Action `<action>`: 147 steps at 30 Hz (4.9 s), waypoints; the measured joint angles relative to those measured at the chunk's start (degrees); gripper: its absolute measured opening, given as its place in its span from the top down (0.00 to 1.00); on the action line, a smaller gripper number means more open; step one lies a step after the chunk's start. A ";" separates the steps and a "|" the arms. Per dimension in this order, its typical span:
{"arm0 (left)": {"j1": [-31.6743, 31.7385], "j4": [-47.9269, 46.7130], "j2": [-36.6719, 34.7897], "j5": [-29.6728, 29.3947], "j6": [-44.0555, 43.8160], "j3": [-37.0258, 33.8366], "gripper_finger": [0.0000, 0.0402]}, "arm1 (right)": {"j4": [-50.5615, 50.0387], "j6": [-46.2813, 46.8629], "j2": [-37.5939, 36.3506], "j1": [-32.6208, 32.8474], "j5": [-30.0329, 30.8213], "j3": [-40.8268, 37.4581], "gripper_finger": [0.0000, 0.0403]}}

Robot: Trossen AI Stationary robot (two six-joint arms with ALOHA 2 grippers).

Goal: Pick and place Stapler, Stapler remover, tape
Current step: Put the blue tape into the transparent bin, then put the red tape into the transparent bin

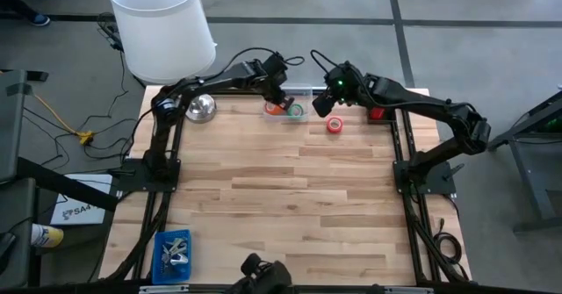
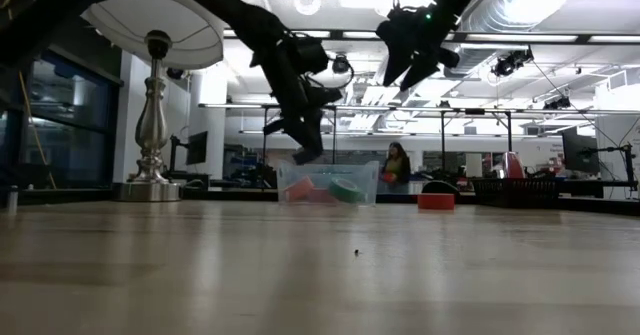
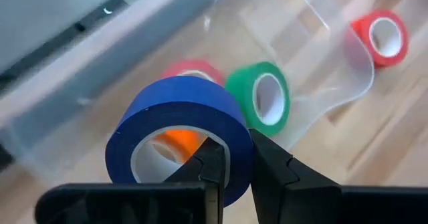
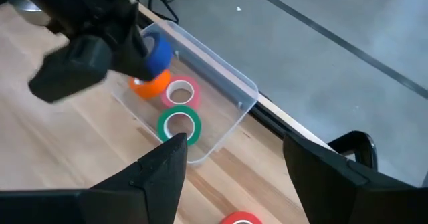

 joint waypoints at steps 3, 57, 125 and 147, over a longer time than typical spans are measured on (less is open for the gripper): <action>0.04 0.02 1.48 1.88 -0.97 -0.15 0.91 | -0.15 0.02 0.00 -0.61 -0.84 0.00 0.41; 0.00 -38.96 -0.69 -3.57 21.24 21.71 0.56 | -17.66 2.98 -2.21 -0.25 -5.30 0.00 0.41; -31.91 1.89 -108.78 -12.32 -15.17 -66.09 0.56 | 7.10 -7.30 11.96 -6.26 -15.97 -21.20 0.41; -31.87 30.92 -114.46 -10.20 -11.00 -94.79 0.56 | 5.45 -8.15 11.98 -4.16 -17.92 -21.22 0.41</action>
